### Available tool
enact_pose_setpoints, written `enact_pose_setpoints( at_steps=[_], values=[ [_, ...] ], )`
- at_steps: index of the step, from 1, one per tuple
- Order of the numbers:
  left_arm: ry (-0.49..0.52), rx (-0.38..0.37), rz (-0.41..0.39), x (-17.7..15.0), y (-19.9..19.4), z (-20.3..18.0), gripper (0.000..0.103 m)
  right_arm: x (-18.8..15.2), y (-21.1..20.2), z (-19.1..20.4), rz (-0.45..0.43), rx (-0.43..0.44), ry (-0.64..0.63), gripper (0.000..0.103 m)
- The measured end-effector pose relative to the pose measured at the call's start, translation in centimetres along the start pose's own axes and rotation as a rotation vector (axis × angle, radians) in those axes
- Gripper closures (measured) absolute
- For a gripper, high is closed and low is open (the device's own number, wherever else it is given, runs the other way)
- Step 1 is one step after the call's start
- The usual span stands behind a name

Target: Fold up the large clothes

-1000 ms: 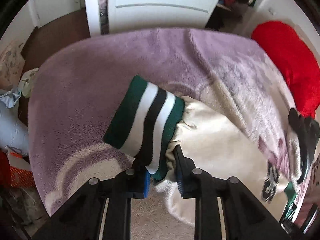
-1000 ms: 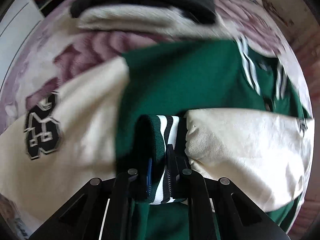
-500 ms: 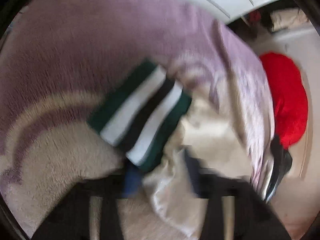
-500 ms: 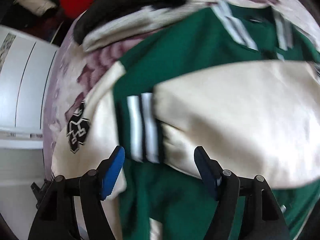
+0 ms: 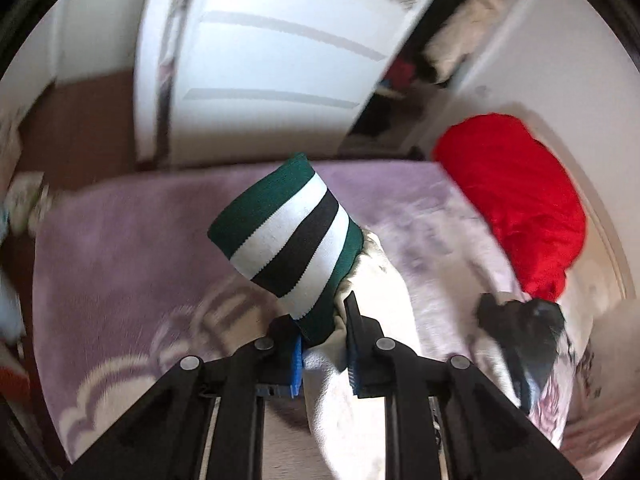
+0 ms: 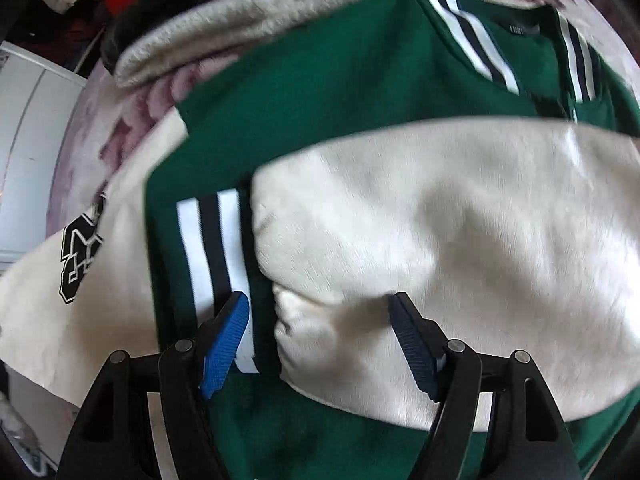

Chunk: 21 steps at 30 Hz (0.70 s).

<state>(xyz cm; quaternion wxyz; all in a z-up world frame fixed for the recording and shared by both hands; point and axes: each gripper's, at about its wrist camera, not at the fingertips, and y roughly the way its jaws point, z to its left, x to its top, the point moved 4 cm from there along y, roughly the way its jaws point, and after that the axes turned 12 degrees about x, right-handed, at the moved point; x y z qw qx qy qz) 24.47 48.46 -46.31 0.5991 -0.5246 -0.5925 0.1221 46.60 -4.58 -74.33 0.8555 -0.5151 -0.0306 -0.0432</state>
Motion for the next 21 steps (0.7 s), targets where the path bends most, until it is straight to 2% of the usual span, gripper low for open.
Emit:
enact_pose_setpoints(
  at_steps=[1,2,3,5,7,10,14,18,21],
  values=[
    [0.04,-0.009,-0.037,0.3,-1.5,-1.4,0.089,-0.1,-0.8,-0.1,-0.007,0.004,-0.005,0.027],
    [0.077,-0.017,-0.066,0.4,-2.6,-3.0,0.089,-0.3,-1.7,-0.4,-0.019,-0.022,-0.011,0.022],
    [0.118,-0.02,-0.094,0.2,-4.1,-4.7,0.089,-0.5,-2.7,-0.9,-0.036,-0.061,-0.02,0.015],
    [0.201,-0.039,-0.14,-0.7,-6.7,-8.9,0.089,-0.7,-4.6,-2.1,-0.064,-0.137,-0.044,0.008],
    [0.273,-0.05,-0.173,-2.3,-9.1,-12.3,0.089,-1.2,-6.3,-3.9,-0.073,-0.181,-0.047,0.008],
    [0.407,-0.104,-0.196,-6.7,-12.8,-18.1,0.09,-1.7,-9.4,-7.7,-0.077,-0.165,-0.002,0.008],
    [0.61,-0.241,-0.144,-17.2,-17.0,-27.3,0.09,-3.4,-14.4,-15.0,-0.12,-0.119,0.135,0.008],
    [0.781,-0.38,-0.008,-30.8,-19.5,-35.2,0.09,-5.5,-19.3,-23.5,-0.171,-0.093,0.287,0.008],
    [0.918,-0.452,0.083,-41.1,-20.8,-39.9,0.09,-7.6,-22.8,-30.2,-0.191,-0.102,0.372,0.008]
  ],
)
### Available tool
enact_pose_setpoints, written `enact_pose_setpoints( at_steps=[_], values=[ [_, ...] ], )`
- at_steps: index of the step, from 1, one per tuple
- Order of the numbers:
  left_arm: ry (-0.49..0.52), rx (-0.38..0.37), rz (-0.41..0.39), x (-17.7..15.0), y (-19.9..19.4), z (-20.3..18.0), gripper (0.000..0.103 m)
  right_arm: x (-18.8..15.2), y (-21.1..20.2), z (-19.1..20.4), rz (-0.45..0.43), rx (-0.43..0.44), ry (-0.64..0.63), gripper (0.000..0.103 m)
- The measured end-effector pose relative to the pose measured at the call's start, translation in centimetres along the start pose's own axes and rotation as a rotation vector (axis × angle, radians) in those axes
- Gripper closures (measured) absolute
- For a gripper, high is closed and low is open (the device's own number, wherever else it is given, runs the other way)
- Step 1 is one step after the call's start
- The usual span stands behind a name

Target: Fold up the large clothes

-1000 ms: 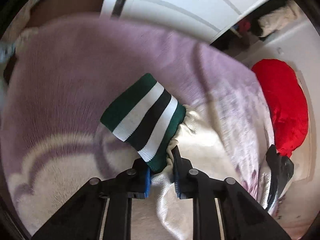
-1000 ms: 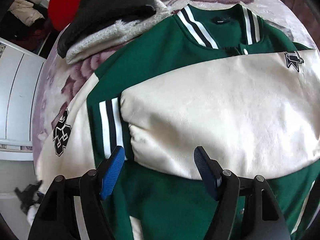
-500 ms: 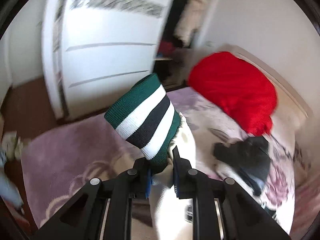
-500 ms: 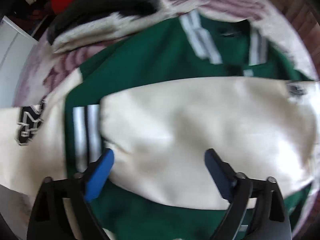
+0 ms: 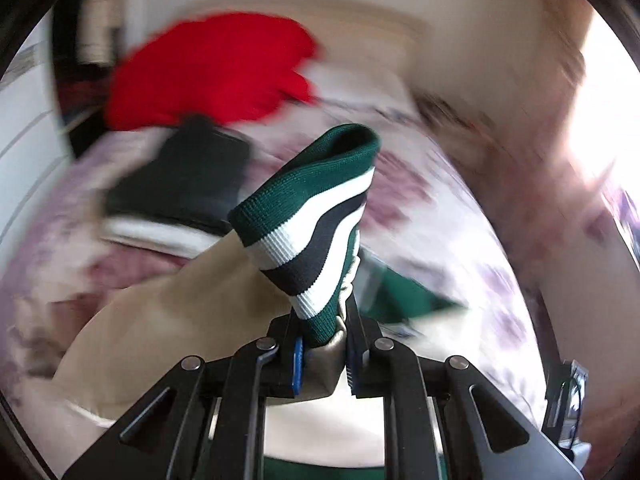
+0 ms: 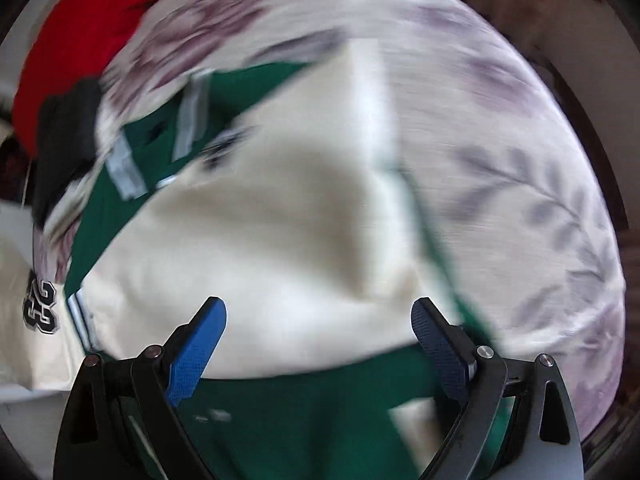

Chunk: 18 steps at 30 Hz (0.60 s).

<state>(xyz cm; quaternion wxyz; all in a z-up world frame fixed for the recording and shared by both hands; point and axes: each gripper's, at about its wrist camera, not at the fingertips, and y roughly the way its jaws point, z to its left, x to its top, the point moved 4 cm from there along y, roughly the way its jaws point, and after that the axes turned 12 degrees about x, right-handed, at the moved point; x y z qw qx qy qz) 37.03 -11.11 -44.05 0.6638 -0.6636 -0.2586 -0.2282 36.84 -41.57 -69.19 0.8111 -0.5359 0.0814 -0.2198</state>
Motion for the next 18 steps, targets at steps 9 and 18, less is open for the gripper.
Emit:
enact_pose_setpoints(
  at_steps=[9,18],
  values=[
    [0.212,-0.024,0.305,-8.4,8.8,-15.9,0.083,-0.9,-3.7,-18.0,0.02,-0.049,0.178,0.008],
    [0.189,-0.089,0.307,-8.6,5.6,-15.6,0.009,-0.6,-7.7,-23.5,0.037,0.191,0.28,0.008]
  ],
)
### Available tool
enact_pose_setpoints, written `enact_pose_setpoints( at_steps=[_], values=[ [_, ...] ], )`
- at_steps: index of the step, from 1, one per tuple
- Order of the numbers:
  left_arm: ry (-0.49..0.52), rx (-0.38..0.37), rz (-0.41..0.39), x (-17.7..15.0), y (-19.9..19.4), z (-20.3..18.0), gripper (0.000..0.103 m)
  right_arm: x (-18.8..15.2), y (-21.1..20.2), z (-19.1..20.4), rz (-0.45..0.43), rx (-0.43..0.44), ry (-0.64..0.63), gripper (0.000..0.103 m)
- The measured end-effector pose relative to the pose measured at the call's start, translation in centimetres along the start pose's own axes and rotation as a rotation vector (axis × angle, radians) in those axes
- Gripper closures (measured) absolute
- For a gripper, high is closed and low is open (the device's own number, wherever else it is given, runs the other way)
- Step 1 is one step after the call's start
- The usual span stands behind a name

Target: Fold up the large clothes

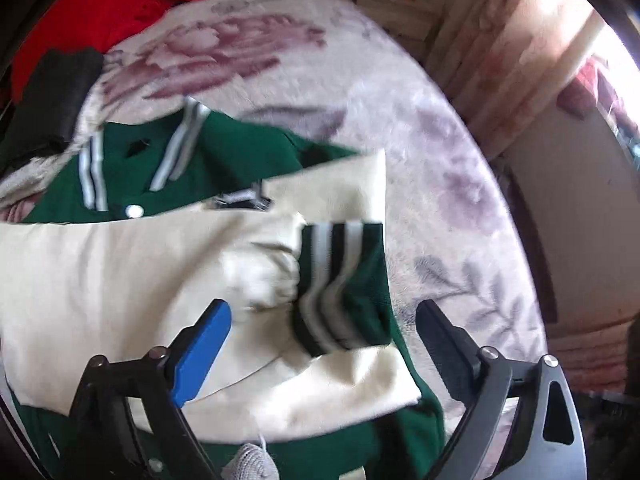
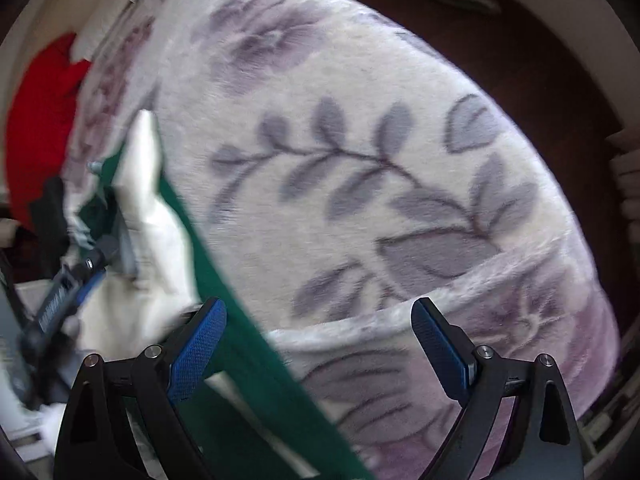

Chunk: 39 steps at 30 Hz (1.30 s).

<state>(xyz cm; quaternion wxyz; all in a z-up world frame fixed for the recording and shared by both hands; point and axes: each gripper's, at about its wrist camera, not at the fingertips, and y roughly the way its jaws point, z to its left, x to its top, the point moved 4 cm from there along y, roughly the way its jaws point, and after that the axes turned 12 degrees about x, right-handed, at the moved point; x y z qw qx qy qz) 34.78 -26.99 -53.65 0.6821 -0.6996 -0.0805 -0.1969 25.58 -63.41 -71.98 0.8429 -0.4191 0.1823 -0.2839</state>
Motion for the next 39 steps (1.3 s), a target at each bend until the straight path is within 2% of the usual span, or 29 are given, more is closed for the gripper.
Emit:
enact_pose_setpoints(
  at_steps=[2,5,9,13,14,15,16,17,19,20,21,23,26,28,29,30,32,35,38,39],
  values=[
    [-0.06,-0.022,-0.002,-0.7,-2.1,2.1,0.009,0.0,-0.2,1.3,0.017,0.085,0.012,0.008],
    [-0.127,0.051,-0.013,-1.8,-3.8,7.1,0.009,0.9,0.5,4.8,0.042,0.168,-0.011,0.008],
    [-0.2,0.267,0.008,-3.4,-4.0,17.1,0.009,2.5,4.4,10.9,0.091,0.243,-0.093,0.008],
    [-0.249,0.481,0.052,-3.9,-0.6,27.6,0.009,3.4,10.0,15.5,0.145,0.22,-0.186,0.008],
    [-0.269,0.53,0.06,-3.9,0.5,29.8,0.009,3.6,11.3,16.3,0.155,0.2,-0.203,0.02],
    [-0.29,0.569,0.074,-3.8,1.5,32.1,0.009,3.7,12.2,16.9,0.155,0.189,-0.221,0.071],
    [-0.314,0.596,0.088,-3.8,2.5,34.2,0.009,3.7,13.0,17.7,0.151,0.158,-0.253,0.102],
    [-0.342,0.606,0.103,-3.7,3.5,36.1,0.007,3.8,13.1,18.0,0.136,0.126,-0.261,0.1],
    [-0.39,0.583,0.136,-3.9,5.8,38.9,0.006,3.9,11.8,19.3,0.061,0.131,-0.306,0.1],
    [-0.411,0.581,0.157,-4.2,6.6,39.8,0.006,4.1,11.8,20.0,0.032,0.105,-0.345,0.1],
    [-0.429,0.563,0.176,-4.5,7.7,40.4,0.006,4.1,12.2,19.9,0.032,0.069,-0.358,0.1],
    [-0.452,0.528,0.209,-5.1,8.9,40.9,0.005,4.3,14.2,18.5,0.09,-0.006,-0.319,0.1],
    [-0.462,0.496,0.202,-5.7,8.2,40.8,0.006,3.8,16.3,17.5,0.153,-0.067,-0.299,0.098],
    [-0.465,0.47,0.188,-6.2,6.6,40.5,0.006,3.1,15.0,17.4,0.164,-0.056,-0.276,0.083],
    [-0.468,0.454,0.167,-6.5,5.4,40.2,0.006,2.6,14.1,17.4,0.169,-0.061,-0.267,0.063],
    [-0.47,0.437,0.14,-6.9,4.0,39.7,0.006,1.6,12.5,16.8,0.163,-0.071,-0.259,0.048],
    [-0.459,0.411,0.098,-8.0,1.3,38.2,0.006,-0.3,9.6,15.1,0.147,-0.082,-0.241,0.042],
    [-0.426,0.366,0.08,-9.8,-1.6,35.0,0.006,-4.7,7.9,10.6,0.215,-0.154,-0.169,0.042],
    [-0.377,0.324,0.101,-12.0,-2.5,31.8,0.006,-9.4,8.8,5.9,0.316,-0.194,-0.073,0.043],
    [-0.36,0.316,0.112,-12.9,-2.4,30.8,0.006,-11.0,9.4,4.8,0.335,-0.165,-0.053,0.071]
  ],
)
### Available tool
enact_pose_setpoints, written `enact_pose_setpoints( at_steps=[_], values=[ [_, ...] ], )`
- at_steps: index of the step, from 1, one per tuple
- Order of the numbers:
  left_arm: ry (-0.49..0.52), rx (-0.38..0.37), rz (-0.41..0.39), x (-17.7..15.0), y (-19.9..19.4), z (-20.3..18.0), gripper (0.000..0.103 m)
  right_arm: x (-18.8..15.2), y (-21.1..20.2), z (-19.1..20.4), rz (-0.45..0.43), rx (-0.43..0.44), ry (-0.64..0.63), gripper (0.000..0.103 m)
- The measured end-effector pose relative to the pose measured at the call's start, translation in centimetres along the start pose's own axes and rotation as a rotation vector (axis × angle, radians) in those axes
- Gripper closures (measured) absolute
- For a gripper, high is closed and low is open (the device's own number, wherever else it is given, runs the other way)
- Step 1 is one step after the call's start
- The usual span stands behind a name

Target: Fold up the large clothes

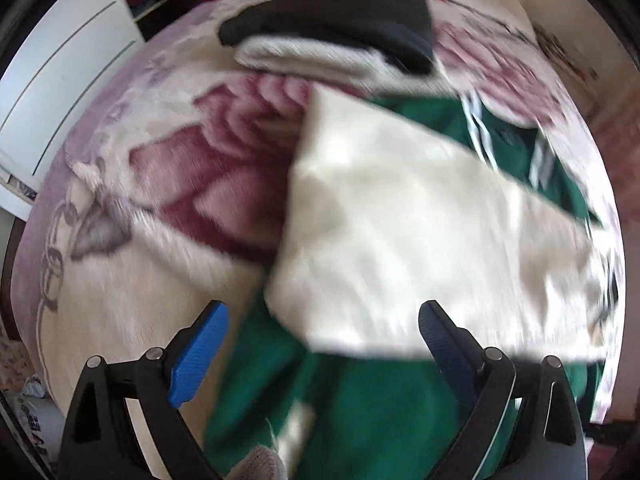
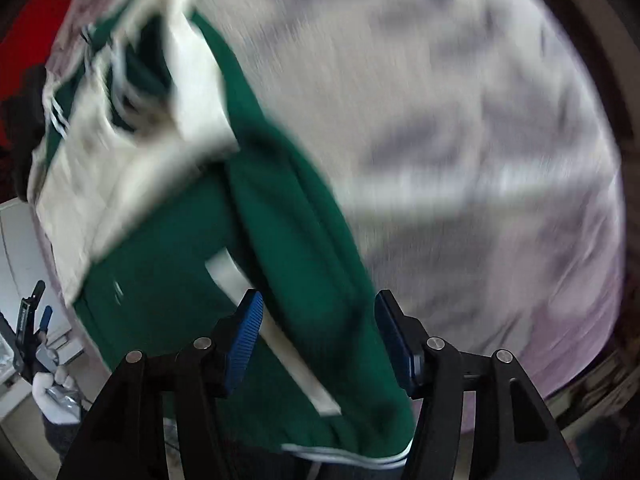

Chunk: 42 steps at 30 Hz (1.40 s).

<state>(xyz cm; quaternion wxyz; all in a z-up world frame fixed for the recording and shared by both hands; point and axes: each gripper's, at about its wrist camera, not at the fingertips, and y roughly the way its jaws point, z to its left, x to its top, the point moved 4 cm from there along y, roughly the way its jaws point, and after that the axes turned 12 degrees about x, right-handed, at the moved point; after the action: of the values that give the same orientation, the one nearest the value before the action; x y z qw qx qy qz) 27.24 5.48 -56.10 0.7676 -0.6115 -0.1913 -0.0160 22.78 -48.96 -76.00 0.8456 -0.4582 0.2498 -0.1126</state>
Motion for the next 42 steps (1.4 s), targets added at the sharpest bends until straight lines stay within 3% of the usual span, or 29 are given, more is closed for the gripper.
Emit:
enact_pose_setpoints(
  at_steps=[1,2,3,5,7,10,12,13,15,18,21,23,26,28,29,30,37,40,41,42],
  values=[
    [0.023,-0.002,0.009,-1.2,0.0,-0.7,0.006,-0.6,0.4,-0.5,-0.018,-0.011,-0.004,0.092],
    [0.051,0.001,0.022,-2.3,0.1,-1.3,0.006,-0.9,0.9,-1.4,-0.049,-0.098,-0.002,0.097],
    [0.068,-0.001,0.037,-2.8,0.2,-1.5,0.006,-1.0,1.2,-2.6,-0.075,-0.139,0.035,0.097],
    [0.091,-0.022,0.055,-3.3,0.0,-2.0,0.006,-1.0,1.6,-3.8,-0.093,-0.108,0.137,0.097],
    [0.111,-0.034,0.034,-2.7,-0.7,-2.4,0.006,-0.8,1.0,-2.2,-0.08,-0.156,0.11,0.097],
    [0.126,-0.024,-0.019,0.1,-1.2,-3.1,0.006,-0.1,-2.3,2.1,-0.127,-0.2,0.049,0.085],
    [0.128,-0.02,-0.031,2.8,-0.4,-4.0,0.006,1.5,-4.7,6.0,-0.197,-0.132,0.004,0.053],
    [0.13,-0.016,-0.044,4.5,0.1,-4.8,0.006,2.4,-5.4,7.5,-0.221,-0.104,-0.012,0.047],
    [0.147,0.007,-0.073,8.0,1.5,-6.7,0.006,5.8,-5.9,12.1,-0.251,-0.026,-0.077,0.043],
    [0.198,0.081,-0.114,13.9,4.6,-10.8,0.006,12.4,-4.1,19.4,-0.26,0.001,-0.215,0.043],
    [0.243,0.115,-0.116,17.8,7.6,-14.2,0.006,19.6,0.3,27.1,-0.236,-0.06,-0.374,0.043],
    [0.3,0.171,-0.119,19.6,9.7,-16.5,0.006,24.1,4.1,30.8,-0.207,-0.155,-0.46,0.043],
    [0.365,0.256,-0.139,20.8,11.9,-18.5,0.006,27.3,9.3,32.8,-0.103,-0.3,-0.527,0.043],
    [0.38,0.28,-0.151,20.9,12.6,-19.1,0.006,27.6,10.4,33.1,-0.106,-0.338,-0.558,0.064],
    [0.383,0.289,-0.154,20.9,12.8,-19.2,0.006,27.5,10.5,33.6,-0.117,-0.329,-0.58,0.09],
    [0.382,0.292,-0.158,20.9,12.8,-19.2,0.006,27.3,10.0,34.4,-0.149,-0.334,-0.591,0.096],
    [0.405,0.297,-0.163,21.7,12.6,-19.1,0.004,28.9,7.1,35.3,-0.319,-0.308,-0.48,0.099],
    [0.369,0.241,-0.191,21.5,9.6,-18.7,0.004,29.1,6.9,34.4,-0.223,-0.207,-0.393,0.094],
    [0.344,0.202,-0.2,21.3,8.3,-18.2,0.004,28.7,6.4,34.1,-0.198,-0.173,-0.385,0.078],
    [0.313,0.16,-0.214,20.9,6.6,-17.6,0.004,27.5,5.0,33.7,-0.153,-0.088,-0.374,0.05]
  ],
)
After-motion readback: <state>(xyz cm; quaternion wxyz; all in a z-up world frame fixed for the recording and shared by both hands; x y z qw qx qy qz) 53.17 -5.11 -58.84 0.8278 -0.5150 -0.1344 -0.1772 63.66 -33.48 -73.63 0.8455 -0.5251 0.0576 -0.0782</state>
